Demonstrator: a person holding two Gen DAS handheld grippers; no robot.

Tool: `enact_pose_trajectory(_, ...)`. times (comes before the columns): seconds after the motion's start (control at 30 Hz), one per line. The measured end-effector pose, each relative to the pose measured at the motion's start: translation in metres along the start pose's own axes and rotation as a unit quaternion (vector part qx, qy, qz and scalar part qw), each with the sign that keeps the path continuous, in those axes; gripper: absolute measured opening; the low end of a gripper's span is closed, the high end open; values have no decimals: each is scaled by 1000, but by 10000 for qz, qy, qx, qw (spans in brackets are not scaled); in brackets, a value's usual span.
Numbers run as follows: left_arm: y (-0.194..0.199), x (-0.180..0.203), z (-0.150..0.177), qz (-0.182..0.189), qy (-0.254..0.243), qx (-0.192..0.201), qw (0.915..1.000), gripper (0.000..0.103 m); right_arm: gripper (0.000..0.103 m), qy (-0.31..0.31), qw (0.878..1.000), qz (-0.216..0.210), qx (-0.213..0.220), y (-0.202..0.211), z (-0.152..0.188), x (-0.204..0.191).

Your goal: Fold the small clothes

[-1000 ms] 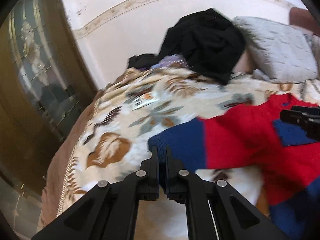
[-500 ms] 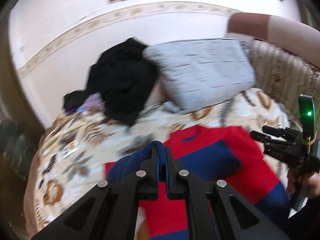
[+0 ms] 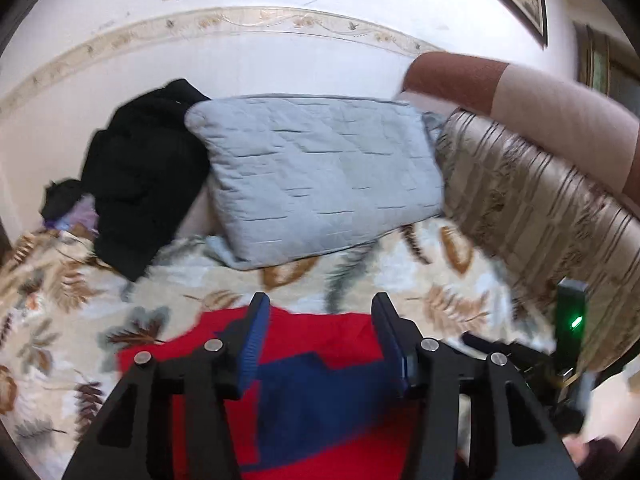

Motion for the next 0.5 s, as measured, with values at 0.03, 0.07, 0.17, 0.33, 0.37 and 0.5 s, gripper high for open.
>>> enact_pose_trajectory(0.03,-2,-8,5,-215,-70,-47,9997,54,54,38,10000,-50,-37,-4,0,-3)
enact_pose_trajectory(0.07,-5,-22,13,-545,-157,-147,9983,54,54,58,9999,-110,-77,-6,1,-5)
enact_pose_trajectory(0.17,-21,-57,40,-1405,-425,-572,9875,54,58,85,9993,-271,-262,-17,4,-14)
enact_pose_trajectory(0.33,-34,-124,94,-2291,-452,-1140,9657,54,58,8,9976,-199,-658,-40,13,-15)
enact_pose_trajectory(0.37,-33,-133,101,-2338,-351,-1199,9642,54,58,-14,9970,-118,-767,-46,15,-13)
enact_pose_trajectory(0.5,-39,-172,136,-2543,215,-1407,9566,54,58,-13,9937,116,-1116,-73,30,-11)
Point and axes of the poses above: each gripper's, at about its wrist camera, not at the fingertips, and y roughly against the way its jaws point, x to its right, z to its underside, the point moved 4 cm from there along -y, roughly the way its jaws point
